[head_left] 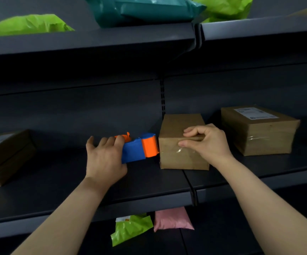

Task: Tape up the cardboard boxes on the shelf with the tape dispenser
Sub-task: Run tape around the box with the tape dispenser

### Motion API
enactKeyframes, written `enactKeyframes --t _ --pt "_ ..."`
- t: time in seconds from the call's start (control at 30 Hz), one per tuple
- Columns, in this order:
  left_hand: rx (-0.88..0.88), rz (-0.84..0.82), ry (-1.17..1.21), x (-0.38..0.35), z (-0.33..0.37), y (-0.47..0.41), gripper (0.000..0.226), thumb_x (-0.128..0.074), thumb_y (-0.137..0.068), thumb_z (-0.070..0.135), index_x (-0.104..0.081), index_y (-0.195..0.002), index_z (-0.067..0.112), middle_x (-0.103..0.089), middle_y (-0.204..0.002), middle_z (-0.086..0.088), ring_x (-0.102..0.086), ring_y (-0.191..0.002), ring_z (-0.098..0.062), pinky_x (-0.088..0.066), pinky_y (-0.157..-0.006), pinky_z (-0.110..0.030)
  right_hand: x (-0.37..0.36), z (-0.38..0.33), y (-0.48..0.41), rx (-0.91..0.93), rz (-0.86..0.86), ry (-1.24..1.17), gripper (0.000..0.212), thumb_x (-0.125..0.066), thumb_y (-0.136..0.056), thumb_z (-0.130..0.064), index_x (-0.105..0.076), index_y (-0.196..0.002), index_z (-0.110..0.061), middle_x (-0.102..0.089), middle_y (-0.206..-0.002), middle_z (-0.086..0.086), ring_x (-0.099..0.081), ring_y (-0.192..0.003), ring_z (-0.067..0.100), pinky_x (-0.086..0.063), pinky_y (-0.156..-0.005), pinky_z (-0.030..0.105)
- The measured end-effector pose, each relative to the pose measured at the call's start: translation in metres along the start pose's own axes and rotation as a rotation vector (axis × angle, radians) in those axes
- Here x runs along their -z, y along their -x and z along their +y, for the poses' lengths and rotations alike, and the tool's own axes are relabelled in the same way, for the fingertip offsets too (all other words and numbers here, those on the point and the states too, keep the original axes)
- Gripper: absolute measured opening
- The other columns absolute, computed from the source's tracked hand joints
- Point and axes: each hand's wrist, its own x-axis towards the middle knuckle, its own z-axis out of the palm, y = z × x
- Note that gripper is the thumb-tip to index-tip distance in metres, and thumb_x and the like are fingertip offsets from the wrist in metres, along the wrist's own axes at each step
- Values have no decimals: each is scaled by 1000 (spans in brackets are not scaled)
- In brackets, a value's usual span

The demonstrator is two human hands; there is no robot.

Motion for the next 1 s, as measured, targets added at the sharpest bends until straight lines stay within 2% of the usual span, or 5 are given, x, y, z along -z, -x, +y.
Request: enactKeyframes --t 0.3,0.43,0.57,0.77,1.0 --pt "-15 60 124 -26 -10 3 53 -76 -48 18 -60 -99 14 -64 -82 -3 -62 -81 -30 -37 -97 -62 -2 -21 5 80 35 450 47 -85 -53 -56 -60 -85 -34 -65 -106 -20 -54 -105 11 -43 -97 45" --pt "-30 92 172 -31 -9 2 55 -76 -48 18 -59 -100 14 -64 -82 -4 -62 -81 -30 -38 -96 -62 -13 -36 1 65 18 820 62 -60 -57 -83 -55 -92 -33 -60 -104 -11 -53 -108 14 -33 -106 44" --pt "-57 99 191 -34 -10 3 55 -74 -49 17 -60 -101 15 -64 -83 -3 -61 -81 -29 -38 -97 -61 -31 -15 8 240 182 783 61 -56 -66 -78 -68 -93 -25 -57 -91 -2 -54 -91 21 -40 -80 39" --pt "-120 172 241 -34 -8 6 63 -76 -45 19 -56 -104 16 -64 -84 -3 -62 -81 -29 -36 -99 -59 -20 -20 5 282 369 753 53 -39 -94 -61 -58 -68 -19 -55 -74 -2 -56 -75 21 -39 -80 41" --pt "-154 147 261 -33 -9 7 65 -80 -43 18 -52 -101 16 -63 -83 -1 -62 -80 -27 -40 -97 -59 -68 -70 -16 -85 -120 850 46 -27 -101 -48 -57 -127 -25 -60 -130 0 -53 -119 24 -34 -99 42"
